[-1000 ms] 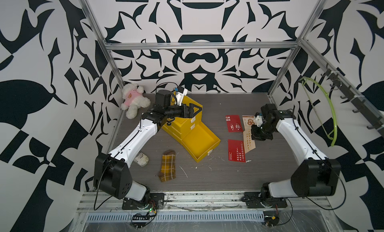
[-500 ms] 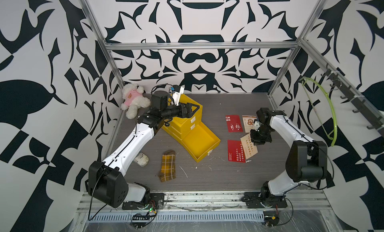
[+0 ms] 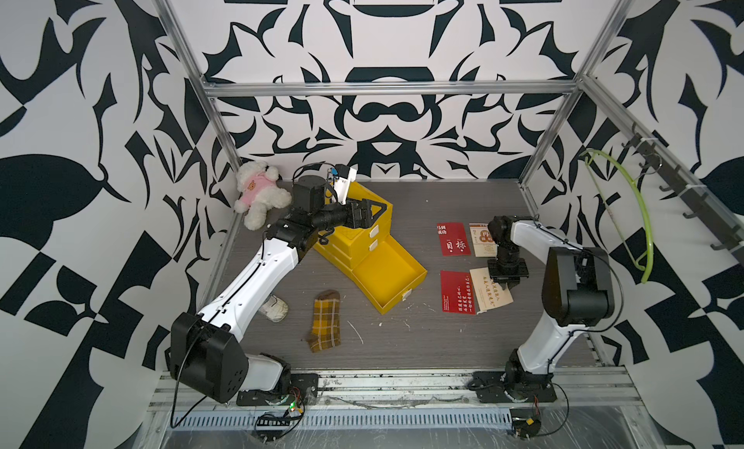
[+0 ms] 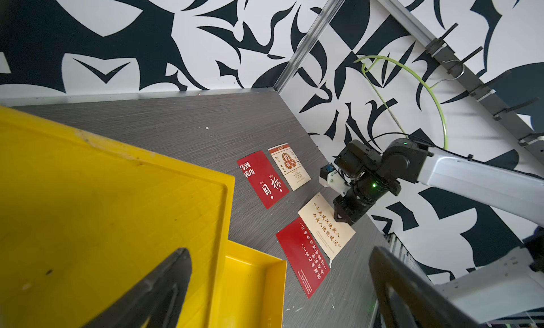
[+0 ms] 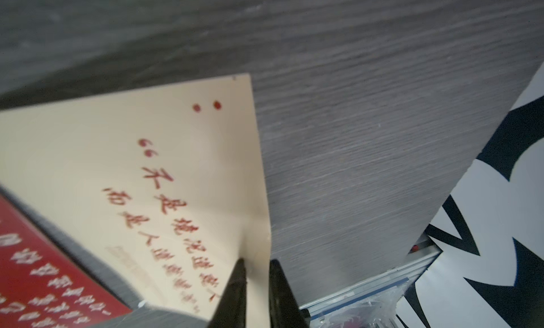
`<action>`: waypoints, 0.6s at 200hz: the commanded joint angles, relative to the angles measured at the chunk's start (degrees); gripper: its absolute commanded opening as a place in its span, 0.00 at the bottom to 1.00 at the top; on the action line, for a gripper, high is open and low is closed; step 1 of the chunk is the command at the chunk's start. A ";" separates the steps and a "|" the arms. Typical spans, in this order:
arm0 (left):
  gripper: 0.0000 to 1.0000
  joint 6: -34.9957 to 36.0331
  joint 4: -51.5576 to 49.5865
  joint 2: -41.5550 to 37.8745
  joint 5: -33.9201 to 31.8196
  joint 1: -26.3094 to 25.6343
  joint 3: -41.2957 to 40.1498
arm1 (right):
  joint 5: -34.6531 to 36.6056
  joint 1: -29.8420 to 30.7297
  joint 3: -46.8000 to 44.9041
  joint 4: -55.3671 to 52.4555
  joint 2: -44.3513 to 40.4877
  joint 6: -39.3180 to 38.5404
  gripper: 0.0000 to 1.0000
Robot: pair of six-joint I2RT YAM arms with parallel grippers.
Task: Take the postcards out of the drawer
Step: Place the postcard at the center of the board, then close the drawer of the storage box.
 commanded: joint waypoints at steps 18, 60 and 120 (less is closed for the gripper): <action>0.99 0.60 0.30 0.12 0.53 0.08 -0.36 | 3.77 -0.39 0.10 -0.51 -1.49 1.49 0.28; 0.99 0.41 0.05 -0.09 -0.74 0.08 -0.28 | 4.14 -0.34 2.99 -1.12 -7.14 2.07 0.31; 0.99 3.65 -9.93 -5.40 -12.97 4.06 -1.55 | -14.18 -0.04 -6.39 25.41 -22.99 -0.29 0.33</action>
